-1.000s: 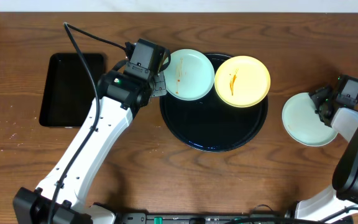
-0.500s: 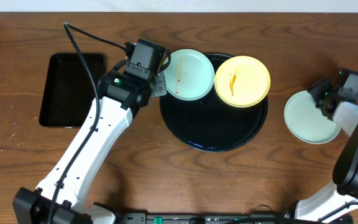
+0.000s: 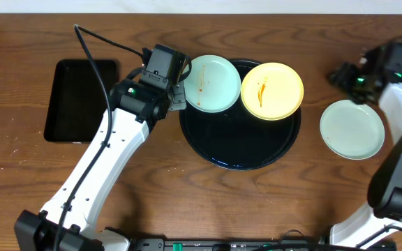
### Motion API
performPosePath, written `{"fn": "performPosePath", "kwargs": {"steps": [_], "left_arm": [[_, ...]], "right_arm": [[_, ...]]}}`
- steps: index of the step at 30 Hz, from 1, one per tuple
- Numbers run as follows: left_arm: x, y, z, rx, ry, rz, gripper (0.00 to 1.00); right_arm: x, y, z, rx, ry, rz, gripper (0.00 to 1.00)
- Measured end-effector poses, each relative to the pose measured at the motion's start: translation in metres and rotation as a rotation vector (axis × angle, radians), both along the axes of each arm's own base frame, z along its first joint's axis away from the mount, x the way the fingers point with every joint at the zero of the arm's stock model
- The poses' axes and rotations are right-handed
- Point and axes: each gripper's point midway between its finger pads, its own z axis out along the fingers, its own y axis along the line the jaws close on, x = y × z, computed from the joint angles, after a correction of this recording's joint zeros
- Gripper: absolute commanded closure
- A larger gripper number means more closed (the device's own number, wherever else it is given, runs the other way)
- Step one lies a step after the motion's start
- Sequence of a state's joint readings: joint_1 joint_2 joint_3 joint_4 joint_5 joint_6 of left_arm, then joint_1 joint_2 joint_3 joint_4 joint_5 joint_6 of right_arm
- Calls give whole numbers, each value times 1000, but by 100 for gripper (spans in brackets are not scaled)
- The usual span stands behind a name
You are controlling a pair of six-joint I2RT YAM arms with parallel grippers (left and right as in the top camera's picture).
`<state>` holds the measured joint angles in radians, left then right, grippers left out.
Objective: Clean dirty plates on tray and stack at the side
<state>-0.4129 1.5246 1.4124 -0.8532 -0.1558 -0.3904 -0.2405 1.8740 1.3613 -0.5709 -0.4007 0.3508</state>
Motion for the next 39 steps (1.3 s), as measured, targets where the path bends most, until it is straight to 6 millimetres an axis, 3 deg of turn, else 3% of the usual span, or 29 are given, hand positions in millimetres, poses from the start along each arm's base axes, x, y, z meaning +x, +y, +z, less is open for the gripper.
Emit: {"fn": "performPosePath", "kwargs": {"steps": [5,9,15,23,27,34,39], "left_arm": [[-4,-7,-7,-22,36,-38,92],[0,-19,-33,-47,87,-70,93],[12,-30,-91,-32,194,-83,93],[12,-45,-139,-58,305,-135,93],[9,-53,-155,-90,351,-153,92],[9,-64,-163,-149,374,-156,92],[8,-67,-180,-167,410,-119,92]], "right_arm": [[-31,74,-11,16,125,214,33],[-48,104,-18,-28,181,310,31],[-49,98,-20,-61,191,306,30],[-49,81,-21,-66,201,265,29],[-48,81,-21,-66,200,266,29],[-48,81,-21,-66,199,266,28],[-48,81,-21,-67,199,267,27]]}}
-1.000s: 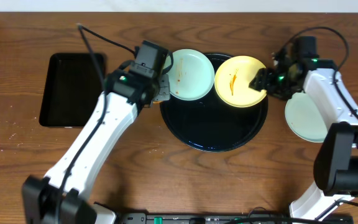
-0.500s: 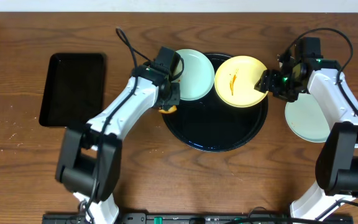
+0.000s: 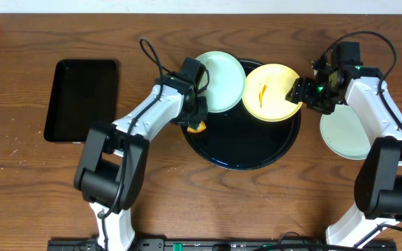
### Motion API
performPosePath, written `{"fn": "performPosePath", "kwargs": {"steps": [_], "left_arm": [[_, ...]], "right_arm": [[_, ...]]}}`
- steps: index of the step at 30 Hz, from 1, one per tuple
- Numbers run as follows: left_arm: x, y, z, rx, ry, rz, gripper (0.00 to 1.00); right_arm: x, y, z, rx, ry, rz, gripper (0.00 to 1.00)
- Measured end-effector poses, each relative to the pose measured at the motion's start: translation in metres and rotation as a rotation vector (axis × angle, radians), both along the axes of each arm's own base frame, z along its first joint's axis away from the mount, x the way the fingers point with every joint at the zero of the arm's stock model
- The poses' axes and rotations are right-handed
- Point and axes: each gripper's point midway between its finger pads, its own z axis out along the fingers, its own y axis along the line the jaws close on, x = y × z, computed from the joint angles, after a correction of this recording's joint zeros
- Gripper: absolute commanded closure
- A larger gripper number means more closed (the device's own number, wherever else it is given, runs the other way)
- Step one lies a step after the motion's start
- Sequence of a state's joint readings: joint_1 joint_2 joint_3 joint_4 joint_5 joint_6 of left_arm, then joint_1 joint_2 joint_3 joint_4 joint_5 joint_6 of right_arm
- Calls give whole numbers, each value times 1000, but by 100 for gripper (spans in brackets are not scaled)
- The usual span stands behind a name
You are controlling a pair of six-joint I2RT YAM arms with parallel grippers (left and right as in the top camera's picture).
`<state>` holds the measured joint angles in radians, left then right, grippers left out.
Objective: Clean dirty plates on tray and stack at the side
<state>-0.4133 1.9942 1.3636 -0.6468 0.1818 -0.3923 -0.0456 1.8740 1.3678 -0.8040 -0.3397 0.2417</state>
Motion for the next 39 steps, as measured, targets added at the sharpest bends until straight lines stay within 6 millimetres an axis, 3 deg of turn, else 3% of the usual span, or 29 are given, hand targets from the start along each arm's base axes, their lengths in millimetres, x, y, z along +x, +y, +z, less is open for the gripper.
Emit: {"fn": "performPosePath", "kwargs": {"steps": [3,12,20,30,39], "left_arm": [[-2,0,-10,3,26,22,92],[-1,9,-12,46,28,85,93],[2,36,-14,133,28,193,92],[24,100,-13,216,-9,336,92],[26,107,-12,238,-19,312,92]], "right_arm": [[0,0,0,0,0,1,26],[0,0,0,0,0,1,25],[0,0,0,0,0,1,25],[0,0,0,0,0,1,24],[3,1,1,4,-12,2,24]]}}
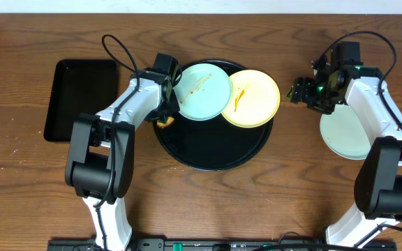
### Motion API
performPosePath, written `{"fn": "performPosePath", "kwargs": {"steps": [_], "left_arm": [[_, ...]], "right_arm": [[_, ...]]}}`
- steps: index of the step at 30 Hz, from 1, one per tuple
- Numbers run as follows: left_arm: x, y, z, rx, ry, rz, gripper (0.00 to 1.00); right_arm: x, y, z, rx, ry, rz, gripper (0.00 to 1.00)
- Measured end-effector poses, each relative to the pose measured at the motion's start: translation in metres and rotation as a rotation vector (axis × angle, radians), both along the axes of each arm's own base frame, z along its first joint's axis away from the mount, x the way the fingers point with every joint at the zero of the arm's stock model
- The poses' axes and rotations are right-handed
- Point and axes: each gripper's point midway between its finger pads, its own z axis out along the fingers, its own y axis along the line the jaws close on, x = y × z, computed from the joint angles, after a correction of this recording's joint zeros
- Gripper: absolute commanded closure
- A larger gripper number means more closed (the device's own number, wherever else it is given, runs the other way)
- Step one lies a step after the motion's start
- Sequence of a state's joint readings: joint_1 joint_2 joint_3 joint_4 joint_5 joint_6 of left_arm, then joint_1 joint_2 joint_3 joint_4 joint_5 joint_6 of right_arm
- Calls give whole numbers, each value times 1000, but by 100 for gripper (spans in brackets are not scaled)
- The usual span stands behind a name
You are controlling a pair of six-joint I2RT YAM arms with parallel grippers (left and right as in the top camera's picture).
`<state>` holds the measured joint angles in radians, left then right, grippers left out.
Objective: Clean dirty plates on tray and stack at the side
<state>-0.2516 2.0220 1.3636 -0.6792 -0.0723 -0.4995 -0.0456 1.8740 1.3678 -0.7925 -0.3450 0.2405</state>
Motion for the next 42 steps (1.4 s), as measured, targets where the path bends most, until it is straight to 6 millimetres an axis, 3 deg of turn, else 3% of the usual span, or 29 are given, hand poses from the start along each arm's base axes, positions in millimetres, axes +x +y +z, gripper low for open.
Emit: {"fn": "performPosePath", "kwargs": {"steps": [6,10,18,21,29,35,39,42], "left_arm": [[-18,5,5,26,85,-10,92],[-22,9,28,36,71,-32,92],[-16,14,137,3,-196,-42,92],[-16,15,156,-5,-247,-40,93],[-16,15,152,-3,-238,-41,92],[-16,15,152,-1,-237,-48,93],[-16,15,152,-1,-237,-48,93],[-16,15,152,-1,-237,-50,92]], "right_arm": [[10,8,4,4,-47,21,25],[12,35,6,8,-77,85,27],[23,101,18,40,-183,191,31],[28,121,22,33,-221,189,32],[40,174,32,22,-339,172,38],[36,199,-5,4,-280,180,46],[34,196,-32,-25,-211,163,64],[34,195,-37,-33,-198,155,82]]}}
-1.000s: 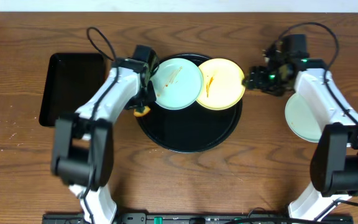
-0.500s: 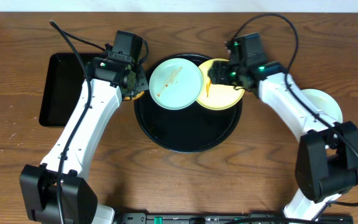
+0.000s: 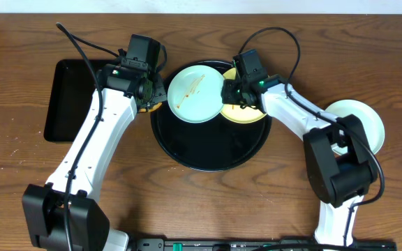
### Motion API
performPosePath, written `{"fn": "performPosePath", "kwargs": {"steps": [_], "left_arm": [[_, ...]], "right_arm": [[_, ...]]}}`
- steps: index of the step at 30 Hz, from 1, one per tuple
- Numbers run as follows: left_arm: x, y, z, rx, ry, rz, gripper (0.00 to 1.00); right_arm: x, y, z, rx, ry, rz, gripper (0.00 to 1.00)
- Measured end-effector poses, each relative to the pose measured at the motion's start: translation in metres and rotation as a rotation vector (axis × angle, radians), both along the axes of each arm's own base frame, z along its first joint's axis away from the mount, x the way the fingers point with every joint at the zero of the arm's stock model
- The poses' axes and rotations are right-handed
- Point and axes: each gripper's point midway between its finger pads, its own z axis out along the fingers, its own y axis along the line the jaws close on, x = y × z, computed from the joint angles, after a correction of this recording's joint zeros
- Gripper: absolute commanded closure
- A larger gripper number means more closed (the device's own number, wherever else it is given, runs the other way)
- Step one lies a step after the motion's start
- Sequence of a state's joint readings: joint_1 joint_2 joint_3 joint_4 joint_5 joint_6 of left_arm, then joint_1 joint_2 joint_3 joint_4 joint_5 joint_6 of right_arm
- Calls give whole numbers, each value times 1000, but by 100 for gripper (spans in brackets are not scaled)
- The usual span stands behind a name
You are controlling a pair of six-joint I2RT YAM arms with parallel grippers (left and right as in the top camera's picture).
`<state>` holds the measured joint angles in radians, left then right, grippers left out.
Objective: Clean dirty plates on tray and stack at the side
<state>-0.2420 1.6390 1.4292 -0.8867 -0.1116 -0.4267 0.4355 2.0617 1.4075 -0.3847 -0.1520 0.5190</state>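
A pale green plate (image 3: 195, 94) with a brown smear lies on the round black tray (image 3: 210, 143), overlapping a yellow plate (image 3: 246, 115). My left gripper (image 3: 149, 96) sits just off the green plate's left rim, at the tray's upper left edge. An orange sponge (image 3: 145, 108) peeks out beneath it. My right gripper (image 3: 230, 90) reaches in over the yellow plate, right where the green plate's rim crosses it. Its fingers are hidden by the wrist. A clean pale green plate (image 3: 358, 122) rests on the table at the right, partly under the right arm.
An empty black rectangular tray (image 3: 75, 97) lies at the far left, beside the left arm. Cables arc over the table's back edge behind both arms. Wooden tabletop (image 3: 208, 202) stretches in front of the round tray.
My right gripper has moved from the right of the tray to over the yellow plate at the green plate's rim. My left gripper has shifted up and left. The green plate covers more of the yellow one.
At first the left gripper was at the green plate's left rim and the right arm far right. Then the left gripper held the sponge at the tray's left edge, the right at the yellow plate's rim. Later tray and plates lay further left, plates overlapping. Now both grippers flank the green plate.
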Motion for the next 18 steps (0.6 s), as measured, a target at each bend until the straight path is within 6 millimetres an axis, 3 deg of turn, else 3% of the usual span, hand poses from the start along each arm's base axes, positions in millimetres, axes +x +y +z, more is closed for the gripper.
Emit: {"fn": "performPosePath", "kwargs": {"steps": [3,4,11,18], "left_arm": [[0,0,0,1,1,-2,93],[0,0,0,2,1,-3,92],[0,0,0,2,1,-5,92],[0,0,0,2,1,-5,92]], "right_arm": [[0,0,1,0,4,0,98],[-2,0,1,0,11,-1,99],[-25,3,-6,-7,109,41,99],[-65,11,-10,-38,249,121,99]]}}
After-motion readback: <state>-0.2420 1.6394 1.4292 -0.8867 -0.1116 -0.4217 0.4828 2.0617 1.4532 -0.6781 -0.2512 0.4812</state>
